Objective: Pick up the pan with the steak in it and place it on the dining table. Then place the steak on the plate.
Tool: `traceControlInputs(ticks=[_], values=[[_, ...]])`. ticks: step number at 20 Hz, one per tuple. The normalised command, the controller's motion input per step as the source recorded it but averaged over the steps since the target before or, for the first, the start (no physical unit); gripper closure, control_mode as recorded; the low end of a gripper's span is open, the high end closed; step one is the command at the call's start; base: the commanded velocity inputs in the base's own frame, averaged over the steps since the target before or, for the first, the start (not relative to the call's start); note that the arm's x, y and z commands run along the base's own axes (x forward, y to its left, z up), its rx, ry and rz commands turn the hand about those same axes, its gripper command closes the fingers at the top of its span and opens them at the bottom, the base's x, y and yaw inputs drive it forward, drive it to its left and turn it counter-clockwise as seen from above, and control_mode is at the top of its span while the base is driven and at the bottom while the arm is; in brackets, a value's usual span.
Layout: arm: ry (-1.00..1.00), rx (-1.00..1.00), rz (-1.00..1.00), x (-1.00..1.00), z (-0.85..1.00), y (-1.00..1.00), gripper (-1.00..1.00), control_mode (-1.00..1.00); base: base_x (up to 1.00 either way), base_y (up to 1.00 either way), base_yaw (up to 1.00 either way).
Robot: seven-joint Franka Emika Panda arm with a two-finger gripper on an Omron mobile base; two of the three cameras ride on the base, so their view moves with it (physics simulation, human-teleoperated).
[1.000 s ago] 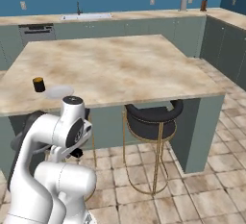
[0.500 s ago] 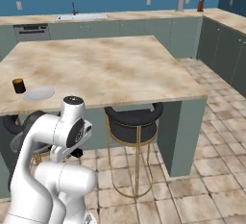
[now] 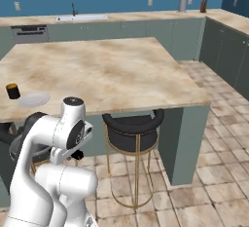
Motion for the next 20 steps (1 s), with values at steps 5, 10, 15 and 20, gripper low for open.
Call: traceControlInputs(ticks=[5, 10, 15, 20], values=[[0.00, 0.00, 0.00, 0.00, 0.00, 0.00, 1.00, 1.00, 0.43, -0.12, 0.12], [0.00, 0.00, 0.00, 0.00, 0.00, 0.00, 1.00, 1.00, 0.49, -0.09, 0.14], [0.00, 0.00, 0.00, 0.00, 0.00, 0.00, 1.00, 1.00, 0.69, -0.17, 0.09], [0.00, 0.00, 0.00, 0.00, 0.00, 0.00, 1.00, 1.00, 0.73, -0.21, 0.03]])
